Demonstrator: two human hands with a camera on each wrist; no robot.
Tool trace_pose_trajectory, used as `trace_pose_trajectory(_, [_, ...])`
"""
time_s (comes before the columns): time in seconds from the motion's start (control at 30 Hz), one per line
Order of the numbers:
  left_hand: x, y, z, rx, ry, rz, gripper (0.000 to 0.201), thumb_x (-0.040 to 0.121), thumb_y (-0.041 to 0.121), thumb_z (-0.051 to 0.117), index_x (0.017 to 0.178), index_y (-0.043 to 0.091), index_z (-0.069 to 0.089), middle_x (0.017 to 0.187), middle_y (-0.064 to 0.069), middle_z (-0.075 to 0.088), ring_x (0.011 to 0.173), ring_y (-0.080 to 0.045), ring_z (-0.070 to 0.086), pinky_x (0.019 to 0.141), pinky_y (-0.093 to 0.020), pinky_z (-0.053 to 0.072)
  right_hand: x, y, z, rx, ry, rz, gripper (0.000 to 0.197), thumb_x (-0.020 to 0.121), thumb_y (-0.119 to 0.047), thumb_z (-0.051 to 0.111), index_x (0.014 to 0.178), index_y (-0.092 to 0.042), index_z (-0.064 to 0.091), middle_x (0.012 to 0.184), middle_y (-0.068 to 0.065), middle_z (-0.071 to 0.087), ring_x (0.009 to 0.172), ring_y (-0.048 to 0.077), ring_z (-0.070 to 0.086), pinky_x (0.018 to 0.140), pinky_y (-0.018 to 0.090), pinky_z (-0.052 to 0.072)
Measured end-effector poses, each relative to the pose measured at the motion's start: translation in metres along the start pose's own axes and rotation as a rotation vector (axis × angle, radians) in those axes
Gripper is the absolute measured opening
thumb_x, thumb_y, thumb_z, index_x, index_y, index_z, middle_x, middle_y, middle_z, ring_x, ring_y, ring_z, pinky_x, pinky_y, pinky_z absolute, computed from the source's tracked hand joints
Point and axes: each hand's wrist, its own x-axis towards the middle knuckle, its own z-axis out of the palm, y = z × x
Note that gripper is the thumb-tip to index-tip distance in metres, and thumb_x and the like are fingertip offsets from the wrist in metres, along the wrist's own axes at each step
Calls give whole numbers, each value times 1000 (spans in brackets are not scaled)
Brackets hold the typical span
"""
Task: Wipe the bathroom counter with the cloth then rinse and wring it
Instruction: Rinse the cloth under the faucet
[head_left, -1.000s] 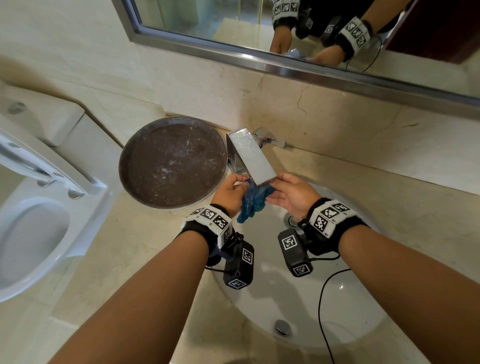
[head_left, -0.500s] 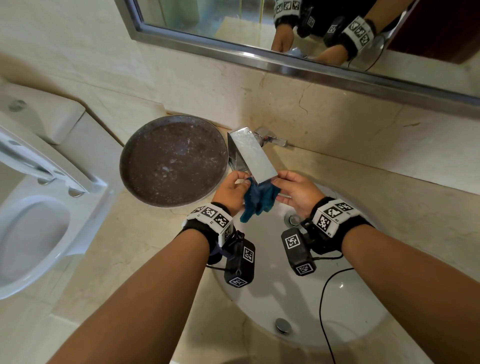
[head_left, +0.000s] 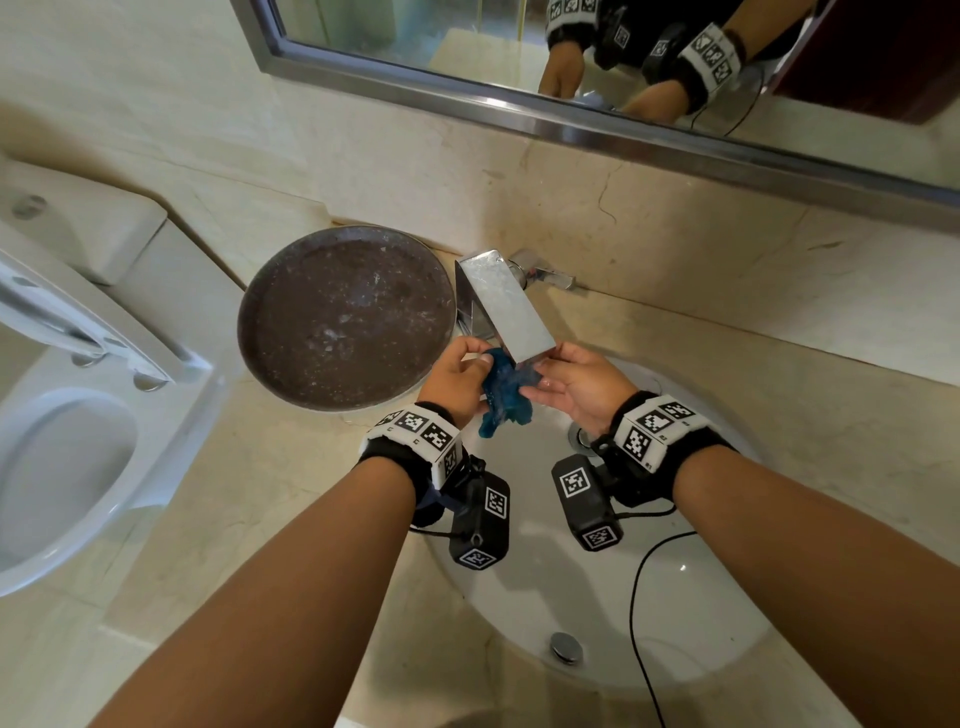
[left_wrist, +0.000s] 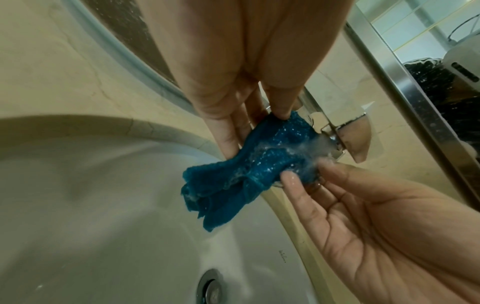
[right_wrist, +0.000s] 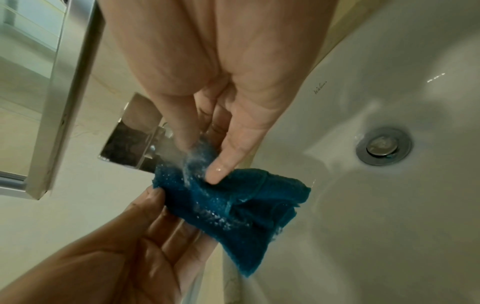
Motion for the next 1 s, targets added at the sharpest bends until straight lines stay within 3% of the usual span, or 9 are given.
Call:
trace_pose_trajectory(0.1, [0,0,-2,-10,4,10,23,101,8,34,84,18,46,80,-7,56,69,-19,56,67,-37,53,-1,-1,1,-10,-16,-2,18,93,-3,49,111,-7,54,97,7,65,88,17,65,82,30,55])
trace_pose_trajectory(0.2, [0,-1,-4,-2,12,4,22,101,9,34,85,19,46,84,-7,57,71,-19,57,63,-35,55,-3,0,0,-29,-15,-9,14,92,-3,51,104,-9,56,97,7,66,87,16,66,79,28,56])
trace_pose_trajectory(0.37, [0,1,-6,34,7,-2,23,101,10,34,86,21,47,90,-10,57,80,-24,57,70,-42,55,-5,0,0,-59,-28,-23,12,91,-2,53,94,-12,60,92,5,66,85,15,66,74,26,55])
trace_pose_trajectory(0.47, [0,1,-7,127,36,45,23,99,12,39,84,26,51,92,-12,58,87,-29,56,85,-54,51,-5,-1,0,-112,-25,-40,13,90,-1,54,90,-12,61,91,3,66,87,15,64,76,26,53])
trace_pose_trajectory(0.53, [2,-1,-9,176,48,67,25,98,14,42,82,29,53,92,-11,60,90,-30,57,90,-56,49,-4,-1,-1,-158,-12,-52,13,89,-2,55,93,-12,62,92,2,66,88,15,63,77,26,52])
trace_pose_trajectory(0.63, [2,0,-9,211,43,78,24,97,14,43,82,30,53,93,-11,61,89,-28,58,88,-51,50,-1,-1,-4,-209,17,-51,16,87,-3,60,99,-13,62,96,1,66,94,16,62,84,28,50])
trace_pose_trajectory(0.77, [3,-1,-8,235,36,113,24,96,11,45,81,27,54,85,-6,60,84,-25,56,82,-43,48,1,-3,-9,-284,56,-44,19,84,-3,63,94,-19,63,94,-1,66,99,18,60,88,30,47])
trace_pose_trajectory(0.93, [4,-4,-6,247,19,129,25,96,8,45,81,26,55,82,-3,59,85,-24,54,87,-45,48,-3,-6,-14,-463,87,-47,19,83,-17,66,102,-19,66,102,-1,68,96,13,59,70,24,40])
trace_pose_trajectory(1.0, [5,-5,-6,256,14,137,25,96,8,45,81,25,55,83,-3,59,85,-24,54,89,-47,47,-5,-6,-15,-499,97,-56,11,83,-19,67,93,-23,66,94,-4,68,88,7,58,66,22,37])
